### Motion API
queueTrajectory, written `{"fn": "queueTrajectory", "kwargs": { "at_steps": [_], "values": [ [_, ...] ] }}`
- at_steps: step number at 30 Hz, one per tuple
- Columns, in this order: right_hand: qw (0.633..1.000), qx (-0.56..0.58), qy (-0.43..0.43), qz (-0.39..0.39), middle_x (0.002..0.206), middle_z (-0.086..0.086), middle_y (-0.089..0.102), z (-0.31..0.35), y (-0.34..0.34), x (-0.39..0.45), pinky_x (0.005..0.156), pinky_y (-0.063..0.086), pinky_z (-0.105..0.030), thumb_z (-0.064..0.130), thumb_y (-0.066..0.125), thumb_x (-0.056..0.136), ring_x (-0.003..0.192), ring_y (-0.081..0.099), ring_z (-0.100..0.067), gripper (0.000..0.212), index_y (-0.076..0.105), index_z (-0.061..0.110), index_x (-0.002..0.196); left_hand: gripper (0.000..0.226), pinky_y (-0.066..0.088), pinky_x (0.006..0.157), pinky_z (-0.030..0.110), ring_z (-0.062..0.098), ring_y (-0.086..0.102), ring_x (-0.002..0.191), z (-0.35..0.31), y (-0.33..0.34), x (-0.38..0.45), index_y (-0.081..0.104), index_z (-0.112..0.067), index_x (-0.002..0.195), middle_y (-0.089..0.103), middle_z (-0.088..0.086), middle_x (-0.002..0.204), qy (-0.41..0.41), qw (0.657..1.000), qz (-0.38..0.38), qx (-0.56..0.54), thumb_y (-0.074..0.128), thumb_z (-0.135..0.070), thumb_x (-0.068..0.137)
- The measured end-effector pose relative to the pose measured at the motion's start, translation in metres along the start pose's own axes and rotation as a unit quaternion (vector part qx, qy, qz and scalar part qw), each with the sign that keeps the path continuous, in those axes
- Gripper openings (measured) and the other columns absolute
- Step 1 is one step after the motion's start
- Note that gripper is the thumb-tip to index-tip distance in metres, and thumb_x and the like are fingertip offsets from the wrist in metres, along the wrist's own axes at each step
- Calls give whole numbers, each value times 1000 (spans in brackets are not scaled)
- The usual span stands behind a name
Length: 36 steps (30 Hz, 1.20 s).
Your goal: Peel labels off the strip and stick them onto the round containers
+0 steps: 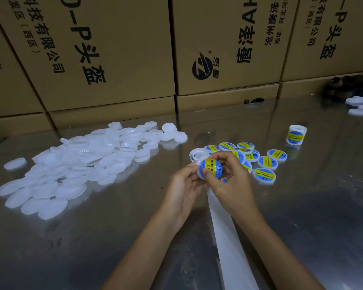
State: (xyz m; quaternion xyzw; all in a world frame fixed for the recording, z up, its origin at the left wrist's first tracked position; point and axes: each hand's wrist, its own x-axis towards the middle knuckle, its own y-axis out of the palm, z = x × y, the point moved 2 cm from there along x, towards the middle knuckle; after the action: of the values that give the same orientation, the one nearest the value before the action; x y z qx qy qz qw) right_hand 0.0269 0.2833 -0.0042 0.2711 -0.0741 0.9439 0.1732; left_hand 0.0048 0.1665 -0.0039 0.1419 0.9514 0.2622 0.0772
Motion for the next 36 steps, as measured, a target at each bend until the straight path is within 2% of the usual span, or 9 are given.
{"fn": "queueTrajectory", "kwargs": {
  "at_steps": [9,16,19,21,23,25,29,33,36],
  "values": [
    [999,-37,-12,-2,85,22,64,-1,0,0,63,43,-11,6,77,80,72,61,-2,26,61,22,93,43,58,71,24,18,75,86,-2,2,-3,83,-15,85,77,12,97,13,1000,10,22,43,-5,98],
    [988,-151,-40,-23,100,15,57,-2,-3,1,69,37,-8,20,80,79,77,54,-8,25,70,23,102,31,59,70,25,17,74,85,-3,-1,-2,76,-7,98,75,15,101,7,1000,-2,0,46,-6,99],
    [985,-165,-42,-25,105,13,52,-3,-3,0,74,43,-15,25,80,79,87,54,-4,28,71,31,105,24,60,70,27,19,74,82,-2,-1,-1,70,-3,104,75,15,98,-10,1000,-13,-25,47,-7,99],
    [984,-175,-41,-20,109,12,49,-4,-2,0,76,46,-19,31,79,80,99,53,-3,39,68,36,117,24,61,73,29,22,74,85,-3,-2,-1,69,0,108,75,17,102,-21,999,-10,-49,48,-8,98],
    [985,-174,-16,-10,111,14,46,-8,-5,1,78,43,-13,39,78,79,100,50,1,63,53,41,137,26,61,80,32,25,74,95,-4,-3,-3,69,1,110,73,20,110,-30,997,2,-71,50,-9,96],
    [985,-172,12,-6,111,16,45,-11,-8,3,79,40,-9,50,75,75,98,49,2,75,44,43,143,30,60,87,35,29,72,105,-6,-3,-4,68,4,113,71,23,116,-39,995,18,-91,52,-10,92],
    [987,-159,4,-7,105,22,52,-10,-9,3,74,40,-7,70,68,69,91,53,4,64,60,37,123,40,57,93,38,33,68,113,-7,-2,-3,65,8,118,68,25,121,-49,991,33,-122,58,-13,85],
    [989,-147,29,-8,87,13,65,-14,-9,3,70,52,-36,75,67,67,75,57,-10,52,68,33,98,32,60,85,36,32,70,109,-7,-1,-5,76,4,103,69,25,118,-49,990,53,-122,59,-13,83],
    [989,-147,16,-20,64,5,56,-15,-10,3,61,49,-40,70,65,72,56,46,-8,44,68,31,90,35,60,85,35,34,69,110,-7,0,-6,74,5,108,69,25,120,-44,991,71,-107,57,-14,85]
  ]
}}
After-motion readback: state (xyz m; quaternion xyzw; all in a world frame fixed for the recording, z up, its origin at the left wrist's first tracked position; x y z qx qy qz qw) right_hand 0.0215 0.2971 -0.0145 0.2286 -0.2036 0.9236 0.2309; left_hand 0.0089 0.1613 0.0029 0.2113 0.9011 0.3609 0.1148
